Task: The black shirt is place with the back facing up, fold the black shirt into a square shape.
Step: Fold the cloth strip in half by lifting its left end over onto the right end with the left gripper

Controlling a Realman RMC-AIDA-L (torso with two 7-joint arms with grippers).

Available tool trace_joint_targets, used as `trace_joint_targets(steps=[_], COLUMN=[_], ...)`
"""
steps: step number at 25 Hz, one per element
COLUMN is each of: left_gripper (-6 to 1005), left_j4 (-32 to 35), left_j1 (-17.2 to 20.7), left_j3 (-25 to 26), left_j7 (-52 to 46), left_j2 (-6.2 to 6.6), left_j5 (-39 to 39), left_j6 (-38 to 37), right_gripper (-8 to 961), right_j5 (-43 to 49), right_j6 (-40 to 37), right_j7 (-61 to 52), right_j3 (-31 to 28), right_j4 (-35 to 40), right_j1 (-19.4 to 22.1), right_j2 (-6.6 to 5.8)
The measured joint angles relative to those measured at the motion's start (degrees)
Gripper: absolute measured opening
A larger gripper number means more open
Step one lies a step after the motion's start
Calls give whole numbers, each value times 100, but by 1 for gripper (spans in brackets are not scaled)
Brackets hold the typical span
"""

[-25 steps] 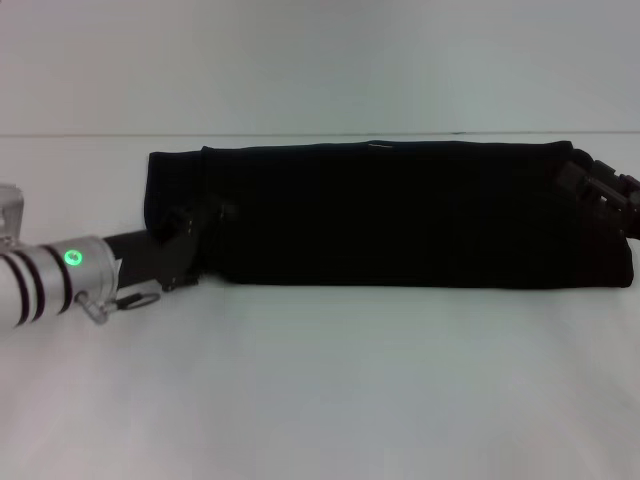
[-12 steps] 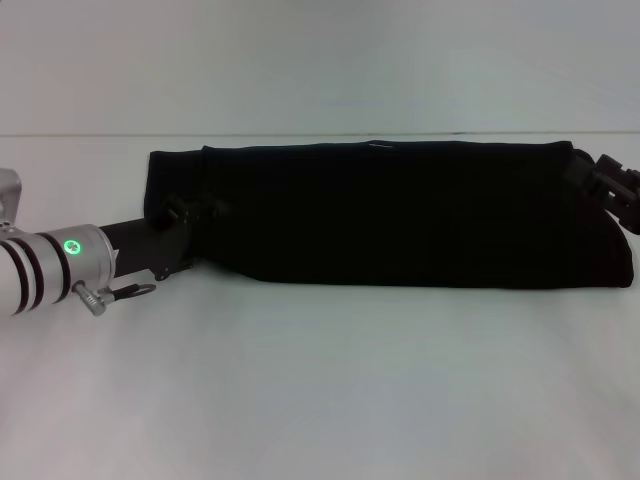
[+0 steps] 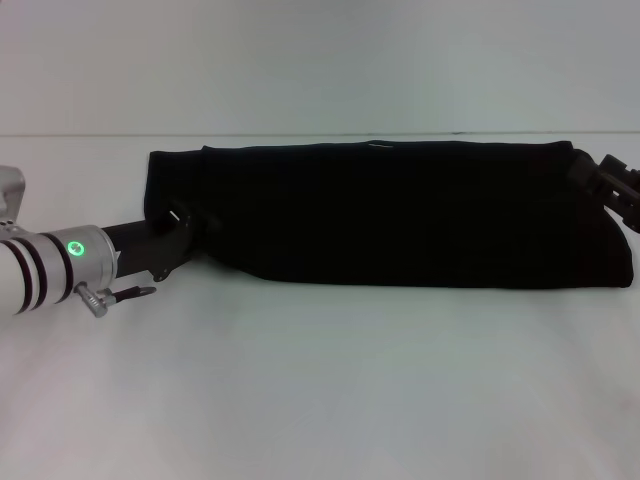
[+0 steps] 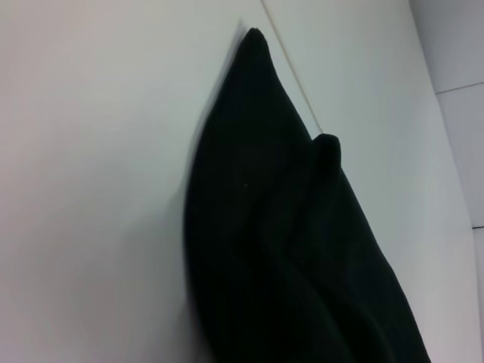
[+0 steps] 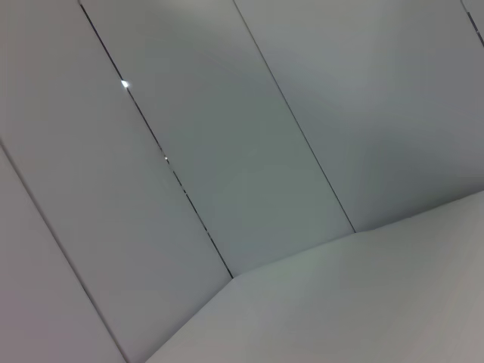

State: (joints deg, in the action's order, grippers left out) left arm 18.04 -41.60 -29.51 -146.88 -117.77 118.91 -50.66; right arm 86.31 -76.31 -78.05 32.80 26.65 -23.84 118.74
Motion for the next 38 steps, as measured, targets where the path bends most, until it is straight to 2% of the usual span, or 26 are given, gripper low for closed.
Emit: trace_joint_targets(steps=[2,7,10,11,15,19,23,27,31,36,38], left_gripper=[265,81,81,81,81,81,81,82,82,82,82], left_j4=[0,196,349,579,959,1244,1335,1342,1348,1471,1765], left_j1=[4,166,300,487,851,1184,1356,1355,1177,674,445], left_j3=[-2,42,45,47,135,488,773,799,726,423,103], left_j7=[105,592,664,687,647,621,606,604,600,377,158], left_j2=[-7,0,19,27,22,-4,-20,-18,45,199,181], left_j5=[0,-18,-17,-17,-37,-39,-40,-40,-36,-14,-7], left_j6=[33,-57,-172,-366,-557,-552,-454,-413,-653,-1335,-1542], right_gripper=[699,701,701,701,701,700,700,700,699,699,699], right_j5=[6,12,11,11,11,11,24,45,69,71,71], right_j6=[4,11,11,12,7,6,-32,-66,-101,-119,-122], right_j7=[0,-25,-139,-173,-296,-444,-663,-767,-796,-799,-800], right_j3=[-1,-2,-5,-9,-12,-11,-8,5,24,46,46], right_j4=[-2,-2,25,33,30,39,54,54,52,36,36], right_j1=[-1,9,28,33,44,46,47,47,47,30,21], right_j2=[0,-4,-11,-20,-81,-139,-222,-283,-298,-298,-283])
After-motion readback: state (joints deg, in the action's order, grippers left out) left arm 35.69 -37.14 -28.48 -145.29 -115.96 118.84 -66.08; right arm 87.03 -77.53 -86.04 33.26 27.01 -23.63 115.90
